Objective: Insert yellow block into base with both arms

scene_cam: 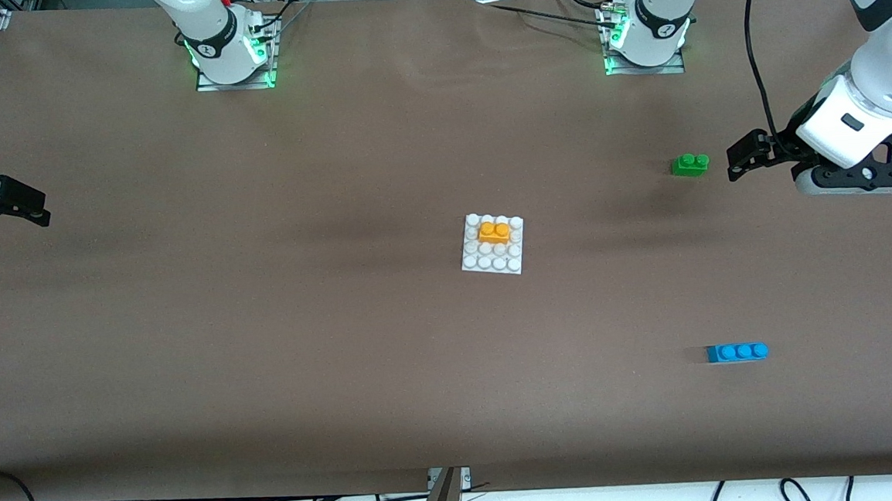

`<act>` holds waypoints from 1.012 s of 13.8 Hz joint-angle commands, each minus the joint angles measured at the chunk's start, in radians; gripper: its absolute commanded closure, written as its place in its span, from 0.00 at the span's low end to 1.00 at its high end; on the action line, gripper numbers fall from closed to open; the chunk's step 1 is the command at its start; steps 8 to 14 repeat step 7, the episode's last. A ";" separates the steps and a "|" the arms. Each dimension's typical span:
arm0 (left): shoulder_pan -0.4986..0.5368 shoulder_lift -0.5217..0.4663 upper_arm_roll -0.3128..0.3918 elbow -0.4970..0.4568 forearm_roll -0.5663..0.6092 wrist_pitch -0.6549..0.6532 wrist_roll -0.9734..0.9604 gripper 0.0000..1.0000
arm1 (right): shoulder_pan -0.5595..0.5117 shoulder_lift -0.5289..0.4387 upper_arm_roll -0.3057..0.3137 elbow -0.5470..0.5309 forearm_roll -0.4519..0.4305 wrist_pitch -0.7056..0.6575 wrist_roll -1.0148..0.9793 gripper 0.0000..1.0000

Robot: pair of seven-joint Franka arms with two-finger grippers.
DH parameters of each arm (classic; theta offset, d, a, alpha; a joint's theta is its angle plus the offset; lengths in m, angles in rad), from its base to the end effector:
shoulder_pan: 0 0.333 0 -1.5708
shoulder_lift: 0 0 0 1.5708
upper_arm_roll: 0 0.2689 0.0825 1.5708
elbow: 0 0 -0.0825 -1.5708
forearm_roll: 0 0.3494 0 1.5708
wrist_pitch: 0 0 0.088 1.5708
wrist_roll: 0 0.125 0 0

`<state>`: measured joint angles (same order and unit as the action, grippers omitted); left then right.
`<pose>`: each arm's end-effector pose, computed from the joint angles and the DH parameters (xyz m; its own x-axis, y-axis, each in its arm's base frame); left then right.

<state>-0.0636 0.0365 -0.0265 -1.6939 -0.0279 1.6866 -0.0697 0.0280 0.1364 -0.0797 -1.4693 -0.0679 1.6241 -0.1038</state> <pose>0.5303 -0.0509 0.4960 0.9988 -0.0171 -0.0457 -0.0160 -0.9996 0.0254 0.5595 -0.0345 0.5357 0.9984 0.0563 0.0104 0.0553 -0.9953 0.0801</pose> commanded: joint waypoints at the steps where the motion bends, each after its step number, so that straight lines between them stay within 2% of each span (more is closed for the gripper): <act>1: -0.004 -0.006 0.005 0.013 0.006 -0.031 0.019 0.00 | -0.010 -0.017 0.006 -0.013 0.013 -0.006 -0.014 0.00; 14: -0.004 -0.007 0.008 0.019 0.023 -0.035 0.021 0.00 | -0.010 -0.017 0.006 -0.013 0.013 -0.006 -0.014 0.00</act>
